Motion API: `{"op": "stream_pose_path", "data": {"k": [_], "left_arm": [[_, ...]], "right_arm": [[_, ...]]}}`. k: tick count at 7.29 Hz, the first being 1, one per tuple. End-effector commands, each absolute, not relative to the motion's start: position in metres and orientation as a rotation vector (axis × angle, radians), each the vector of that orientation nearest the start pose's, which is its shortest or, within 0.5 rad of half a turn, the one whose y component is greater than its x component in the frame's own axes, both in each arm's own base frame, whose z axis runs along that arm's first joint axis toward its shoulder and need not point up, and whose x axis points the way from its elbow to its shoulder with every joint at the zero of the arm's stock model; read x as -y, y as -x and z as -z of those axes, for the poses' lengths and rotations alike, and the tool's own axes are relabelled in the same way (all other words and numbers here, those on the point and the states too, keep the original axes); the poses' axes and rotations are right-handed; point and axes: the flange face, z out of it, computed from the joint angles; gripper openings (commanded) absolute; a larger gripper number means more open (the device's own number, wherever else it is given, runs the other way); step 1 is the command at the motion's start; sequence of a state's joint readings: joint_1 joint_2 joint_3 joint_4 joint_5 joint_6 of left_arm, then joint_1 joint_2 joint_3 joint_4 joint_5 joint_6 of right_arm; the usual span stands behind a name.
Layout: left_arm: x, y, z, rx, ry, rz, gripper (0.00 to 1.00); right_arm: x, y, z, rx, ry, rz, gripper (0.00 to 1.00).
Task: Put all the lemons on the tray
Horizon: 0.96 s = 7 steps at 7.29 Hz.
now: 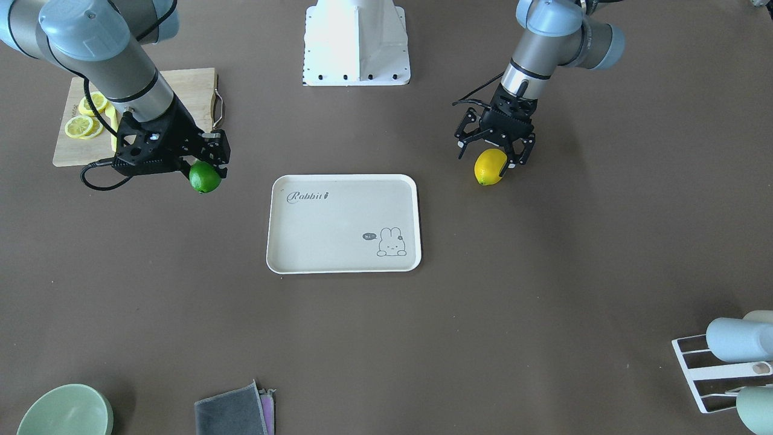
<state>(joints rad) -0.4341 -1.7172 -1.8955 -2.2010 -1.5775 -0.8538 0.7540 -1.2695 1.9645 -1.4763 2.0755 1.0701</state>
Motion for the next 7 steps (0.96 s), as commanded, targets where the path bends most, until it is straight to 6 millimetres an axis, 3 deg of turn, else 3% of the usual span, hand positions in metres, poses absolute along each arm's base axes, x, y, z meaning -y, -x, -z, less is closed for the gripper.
{"op": "stream_pose_path", "data": {"k": [1,3,5,7], "left_arm": [[0.347,-0.457,-0.362,-0.910,-0.626,-0.335,0.98],[0.352,-0.448,-0.359,-0.905,-0.662,-0.382,0.98],[0.368,-0.432,-0.356,-0.918,-0.654,-0.385,0.98],[0.372,-0.426,-0.372,-0.888,-0.642,-0.374,0.98]], "right_arm": [[0.443,0.347,-0.306,0.891,-0.058,-0.042,0.00],[0.441,0.350,-0.303,0.896,-0.053,-0.040,0.00],[0.438,0.357,-0.300,0.900,-0.050,-0.032,0.00],[0.433,0.369,-0.291,0.911,-0.052,-0.011,0.00]]}}
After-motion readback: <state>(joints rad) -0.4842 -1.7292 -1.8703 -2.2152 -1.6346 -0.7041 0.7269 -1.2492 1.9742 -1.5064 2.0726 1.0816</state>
